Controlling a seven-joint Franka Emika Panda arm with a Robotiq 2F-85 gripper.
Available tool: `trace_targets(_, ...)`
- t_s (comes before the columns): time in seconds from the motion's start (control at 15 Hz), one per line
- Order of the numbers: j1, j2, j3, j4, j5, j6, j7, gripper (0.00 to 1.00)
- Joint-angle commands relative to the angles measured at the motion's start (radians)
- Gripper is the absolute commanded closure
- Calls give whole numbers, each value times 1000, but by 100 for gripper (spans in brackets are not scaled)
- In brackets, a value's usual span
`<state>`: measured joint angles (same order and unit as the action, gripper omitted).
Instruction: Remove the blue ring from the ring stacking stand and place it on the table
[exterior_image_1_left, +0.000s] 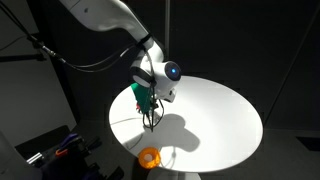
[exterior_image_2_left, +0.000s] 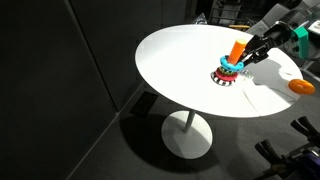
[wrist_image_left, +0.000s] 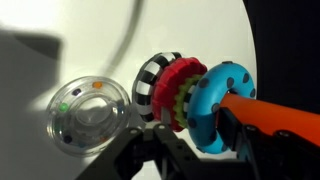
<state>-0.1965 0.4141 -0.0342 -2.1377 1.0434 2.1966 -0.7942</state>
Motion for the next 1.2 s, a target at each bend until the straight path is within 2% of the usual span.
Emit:
trace_targets(0.0, -11, 10, -4, 24, 27, -30, -31, 48)
trace_targets(0.13, -11, 10, -5, 23, 28, -30, -32, 47)
trace_targets(0.2, -11, 10, -5, 23, 30, -31, -33, 51)
trace_targets(0.27, -11, 11, -5, 24, 33, -29, -35, 69)
trace_targets(0.4, -10, 10, -6, 25, 37, -29, -37, 88)
trace_targets(0.47, -9, 11, -7, 28, 42, -32, -39, 94)
trace_targets(0.53, -8, 11, -7, 27, 43, -29, -41, 90)
trace_targets(1.13, 1, -30, -15, 8, 39, -18, -24, 90)
